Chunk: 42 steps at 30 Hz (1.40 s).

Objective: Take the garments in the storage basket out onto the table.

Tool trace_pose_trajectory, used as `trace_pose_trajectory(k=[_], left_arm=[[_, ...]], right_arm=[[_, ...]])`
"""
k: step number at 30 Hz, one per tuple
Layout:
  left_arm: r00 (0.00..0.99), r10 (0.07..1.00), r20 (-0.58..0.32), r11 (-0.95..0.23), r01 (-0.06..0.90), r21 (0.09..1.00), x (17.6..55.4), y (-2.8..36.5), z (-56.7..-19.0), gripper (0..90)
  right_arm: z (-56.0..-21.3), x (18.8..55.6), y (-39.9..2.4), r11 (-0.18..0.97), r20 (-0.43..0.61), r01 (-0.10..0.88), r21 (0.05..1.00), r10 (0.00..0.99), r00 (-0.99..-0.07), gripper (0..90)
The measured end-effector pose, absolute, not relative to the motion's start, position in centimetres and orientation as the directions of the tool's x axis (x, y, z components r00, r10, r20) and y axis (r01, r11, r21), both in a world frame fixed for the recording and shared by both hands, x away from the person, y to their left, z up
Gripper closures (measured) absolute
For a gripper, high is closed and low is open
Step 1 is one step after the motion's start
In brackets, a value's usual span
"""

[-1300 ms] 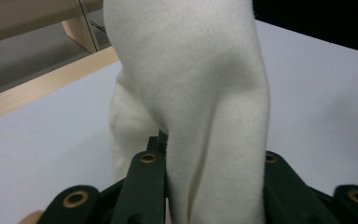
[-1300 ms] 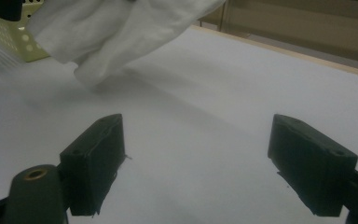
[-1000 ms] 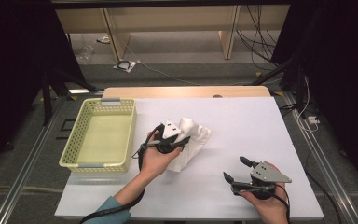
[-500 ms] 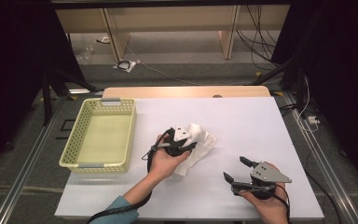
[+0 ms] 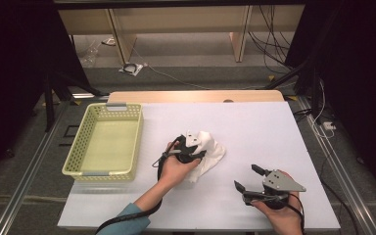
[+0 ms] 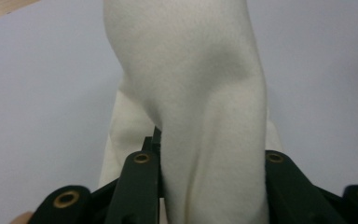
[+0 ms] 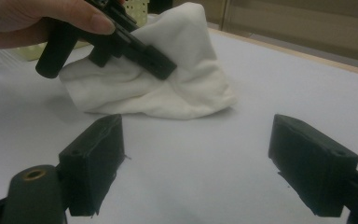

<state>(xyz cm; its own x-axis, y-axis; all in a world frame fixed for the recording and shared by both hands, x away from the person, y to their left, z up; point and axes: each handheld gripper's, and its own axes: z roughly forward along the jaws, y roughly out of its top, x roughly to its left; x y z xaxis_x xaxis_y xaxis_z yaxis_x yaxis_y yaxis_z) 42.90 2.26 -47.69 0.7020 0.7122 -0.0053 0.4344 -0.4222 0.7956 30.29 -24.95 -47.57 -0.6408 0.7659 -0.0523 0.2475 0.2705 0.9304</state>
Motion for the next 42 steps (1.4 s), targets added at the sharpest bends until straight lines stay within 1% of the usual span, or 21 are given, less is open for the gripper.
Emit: trace_pose_trajectory(k=[3, 5, 6, 7, 8, 10, 12, 13, 14, 15, 16, 17, 18, 19, 21, 25, 28, 32, 37, 42], left_arm=[[0.698, 0.715, -0.021, -0.408, 0.442, 0.799, 43.0, 2.4, -47.6, 62.4], [0.696, 0.718, -0.033, -0.399, 0.449, 0.8, 43.1, 2.6, -47.6, 54.7], [0.693, 0.719, -0.047, -0.385, 0.454, 0.804, 43.1, 2.7, -47.5, 54.7], [0.703, 0.709, -0.062, -0.381, 0.455, 0.805, 43.2, 3.0, -47.1, 43.6], [0.7, 0.712, -0.062, -0.375, 0.453, 0.809, 43.1, 3.2, -46.9, 37.2], [0.702, 0.71, -0.052, -0.37, 0.435, 0.821, 42.9, 3.6, -46.2, 26.9], [0.706, 0.706, -0.053, -0.367, 0.429, 0.825, 42.5, 4.2, -45.3, 19.2], [0.706, 0.706, -0.053, -0.367, 0.429, 0.825, 42.5, 4.2, -45.3, 16.3], [0.714, 0.697, -0.065, -0.352, 0.42, 0.837, 41.9, 5.0, -44.5, 15.3], [0.714, 0.697, -0.065, -0.352, 0.42, 0.837, 41.9, 5.0, -44.5, 14.6], [0.72, 0.691, -0.061, -0.358, 0.413, 0.837, 41.6, 5.5, -44.2, 11.7], [0.726, 0.685, -0.058, -0.364, 0.41, 0.837, 41.2, 6.0, -43.9, 11.7], [0.739, 0.67, -0.068, -0.368, 0.411, 0.834, 40.5, 7.2, -43.8, 7.3], [0.739, 0.67, -0.068, -0.368, 0.411, 0.834, 40.5, 7.2, -43.8, 6.5], [0.748, 0.659, -0.075, -0.371, 0.411, 0.833, 39.2, 8.9, -44.1, 4.7], [0.749, 0.658, -0.081, -0.368, 0.413, 0.833, 38.0, 10.4, -44.6, 4.4], [0.761, 0.647, -0.052, -0.391, 0.39, 0.834, 36.3, 11.8, -45.3, 4.2], [0.764, 0.644, -0.032, -0.389, 0.364, 0.846, 34.8, 13.2, -45.8, 4.5], [0.761, 0.648, -0.033, -0.373, 0.354, 0.858, 33.2, 14.1, -46.0, 6.0], [0.762, 0.646, -0.039, -0.374, 0.361, 0.854, 32.6, 14.1, -46.3, 7.3]], right_arm=[[-47.6, 30.3, -25.0, 0.272, -0.053, 0.247, 0.93, 0.766, -0.641, 19.1], [-47.6, 30.3, -24.9, 0.266, -0.049, 0.245, 0.932, 0.765, -0.642, 19.1], [-47.6, 30.3, -24.9, 0.266, -0.049, 0.245, 0.932, 0.765, -0.642, 19.1], [-47.6, 30.3, -25.0, 0.266, -0.05, 0.244, 0.933, 0.765, -0.642, 19.1], [-47.6, 30.4, -25.0, 0.265, -0.05, 0.242, 0.933, 0.764, -0.643, 19.1], [-47.6, 30.3, -24.9, 0.266, -0.048, 0.248, 0.931, 0.765, -0.642, 19.1], [-47.7, 30.4, -24.9, 0.263, -0.049, 0.243, 0.934, 0.764, -0.643, 19.1], [-47.7, 30.4, -24.9, 0.263, -0.049, 0.243, 0.934, 0.764, -0.643, 19.1], [-47.7, 30.4, -24.9, 0.268, -0.049, 0.249, 0.931, 0.767, -0.64, 19.1], [-47.7, 30.4, -24.9, 0.268, -0.049, 0.249, 0.931, 0.767, -0.64, 19.1], [-47.7, 30.4, -24.9, 0.268, -0.048, 0.251, 0.93, 0.767, -0.64, 19.1], [-47.7, 30.4, -24.9, 0.268, -0.048, 0.251, 0.93, 0.767, -0.64, 19.1], [-47.7, 30.4, -25.0, 0.267, -0.048, 0.252, 0.93, 0.768, -0.638, 19.1], [-47.7, 30.4, -25.0, 0.267, -0.047, 0.254, 0.93, 0.769, -0.637, 19.1], [-47.7, 30.4, -25.0, 0.265, -0.046, 0.254, 0.93, 0.771, -0.635, 19.1], [-47.7, 30.4, -25.0, 0.266, -0.048, 0.256, 0.929, 0.775, -0.63, 19.1], [-47.6, 30.4, -24.9, 0.267, -0.051, 0.255, 0.929, 0.778, -0.626, 19.1], [-47.7, 30.4, -25.0, 0.263, -0.045, 0.261, 0.929, 0.779, -0.625, 19.1], [-47.8, 30.5, -25.0, 0.26, -0.043, 0.261, 0.93, 0.779, -0.625, 19.1], [-47.7, 30.4, -25.0, 0.265, -0.049, 0.259, 0.929, 0.781, -0.623, 19.1]])
